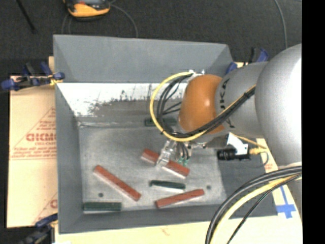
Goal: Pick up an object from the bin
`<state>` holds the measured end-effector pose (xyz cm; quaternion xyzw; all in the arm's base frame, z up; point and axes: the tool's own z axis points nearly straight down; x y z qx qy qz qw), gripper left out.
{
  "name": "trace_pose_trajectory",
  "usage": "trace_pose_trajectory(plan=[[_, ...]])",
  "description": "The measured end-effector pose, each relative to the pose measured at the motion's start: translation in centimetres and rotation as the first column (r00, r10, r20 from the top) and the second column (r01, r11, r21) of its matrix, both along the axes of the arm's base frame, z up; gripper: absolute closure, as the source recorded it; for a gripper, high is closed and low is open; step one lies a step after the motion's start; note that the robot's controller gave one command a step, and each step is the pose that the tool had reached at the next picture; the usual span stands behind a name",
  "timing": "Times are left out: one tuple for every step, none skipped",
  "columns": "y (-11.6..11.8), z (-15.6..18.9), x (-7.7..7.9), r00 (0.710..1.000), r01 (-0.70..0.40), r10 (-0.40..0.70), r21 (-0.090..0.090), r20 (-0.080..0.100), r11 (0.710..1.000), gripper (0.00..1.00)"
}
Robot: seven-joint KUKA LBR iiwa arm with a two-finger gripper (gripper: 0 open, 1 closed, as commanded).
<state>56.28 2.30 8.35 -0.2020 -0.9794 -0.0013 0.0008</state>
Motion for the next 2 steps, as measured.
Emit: trace_pose_trajectory(plan=[[0.0, 0.0, 0.0, 1.0, 0.0, 0.0, 0.0, 0.0, 1.0, 1.0], [-0.02, 0.3, -0.08, 1.0, 0.001, -0.001, -0.001, 0.0, 1.0, 1.0]])
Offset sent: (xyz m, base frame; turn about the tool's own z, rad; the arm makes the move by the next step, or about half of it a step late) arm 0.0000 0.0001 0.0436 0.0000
